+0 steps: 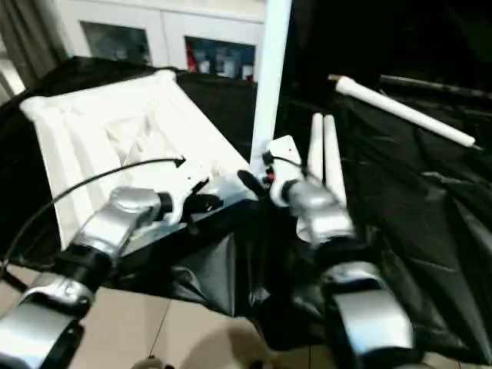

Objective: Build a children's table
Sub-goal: Rotate leg to tighten

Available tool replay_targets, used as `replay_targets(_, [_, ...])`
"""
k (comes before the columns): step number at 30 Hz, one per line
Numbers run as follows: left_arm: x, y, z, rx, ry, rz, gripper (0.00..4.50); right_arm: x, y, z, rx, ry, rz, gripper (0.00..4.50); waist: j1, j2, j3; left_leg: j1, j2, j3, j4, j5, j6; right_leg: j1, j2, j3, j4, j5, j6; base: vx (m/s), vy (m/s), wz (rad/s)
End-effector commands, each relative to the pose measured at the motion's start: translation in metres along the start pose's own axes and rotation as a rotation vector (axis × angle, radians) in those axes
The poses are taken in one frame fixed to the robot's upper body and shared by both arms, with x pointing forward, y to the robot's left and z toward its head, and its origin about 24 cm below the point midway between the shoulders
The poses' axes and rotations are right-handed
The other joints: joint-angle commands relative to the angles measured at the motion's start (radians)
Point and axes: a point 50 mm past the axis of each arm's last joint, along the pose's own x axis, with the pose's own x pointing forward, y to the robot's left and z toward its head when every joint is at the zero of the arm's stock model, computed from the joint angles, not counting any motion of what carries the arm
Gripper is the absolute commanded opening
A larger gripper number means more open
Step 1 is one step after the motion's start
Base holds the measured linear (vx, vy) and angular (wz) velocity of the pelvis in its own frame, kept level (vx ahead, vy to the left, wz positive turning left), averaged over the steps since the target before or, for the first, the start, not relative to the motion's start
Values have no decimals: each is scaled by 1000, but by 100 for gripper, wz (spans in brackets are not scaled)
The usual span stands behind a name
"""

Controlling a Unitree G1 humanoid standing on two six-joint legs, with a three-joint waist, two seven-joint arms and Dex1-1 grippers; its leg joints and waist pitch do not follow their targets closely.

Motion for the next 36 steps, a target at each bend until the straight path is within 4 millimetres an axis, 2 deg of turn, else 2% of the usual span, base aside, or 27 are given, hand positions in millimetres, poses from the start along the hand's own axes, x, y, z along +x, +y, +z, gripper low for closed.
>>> replay_targets(1, [-6, -3, 20, 74, -109, -71, 0, -9, -1, -2, -66, 34, 77, 376, 5, 3, -81, -3, 14, 1, -60, -119, 81, 83, -80, 55, -76, -271, -139, 0, 0, 0])
replay_targets(4, [-9, -4, 20, 81, -115, -99, 0, -12, -2, -2, -89, 40, 99, 376, 5, 3, -82, -4, 16, 1, -59, -118, 81, 82, -80, 55, -74, -266, -144, 0, 0, 0])
replay_targets(8, [-15, -10, 19, 104, -129, -175, 0, -17, -4, 0, -86, 32, 110, 376, 4, 3, -79, -2, 17, -1, -62, -135, 69, 82, -81, 54, -79, -312, -133, 0, 0, 0])
replay_targets(17, [-20, -12, 17, 109, -128, -205, 0, -20, 4, -7, -134, 86, 208, 376, 11, 4, -79, -1, 18, 0, -62, -128, 72, 80, -79, 55, -76, -290, -136, 0, 0, 0])
replay_targets(18, [-21, -12, 17, 108, -127, -205, 0, -20, 4, -7, -130, 85, 206, 351, 11, 3, -79, -1, 18, 0, -62, -131, 71, 80, -80, 55, -77, -294, -135, 0, 0, 0])
replay_targets(21, [-21, -11, 16, 108, -127, -205, 0, -20, 4, -6, -127, 80, 200, 337, 12, 3, -79, -2, 17, 0, -62, -133, 66, 81, -80, 55, -79, -308, -124, 0, 0, 0])
replay_targets(28, [-22, -10, 17, 109, -125, -204, 0, -21, 4, -5, -116, 77, 203, 273, 11, 4, -80, -2, 16, -1, -62, -126, 65, 81, -79, 54, -78, -298, -124, 0, 0, 0])
replay_targets(36, [-22, -9, 16, 106, -125, -195, 0, -22, 4, -8, -101, 79, 198, 252, 11, 3, -80, -2, 17, -1, -62, -125, 65, 81, -79, 54, -78, -306, -120, 0, 0, 0])
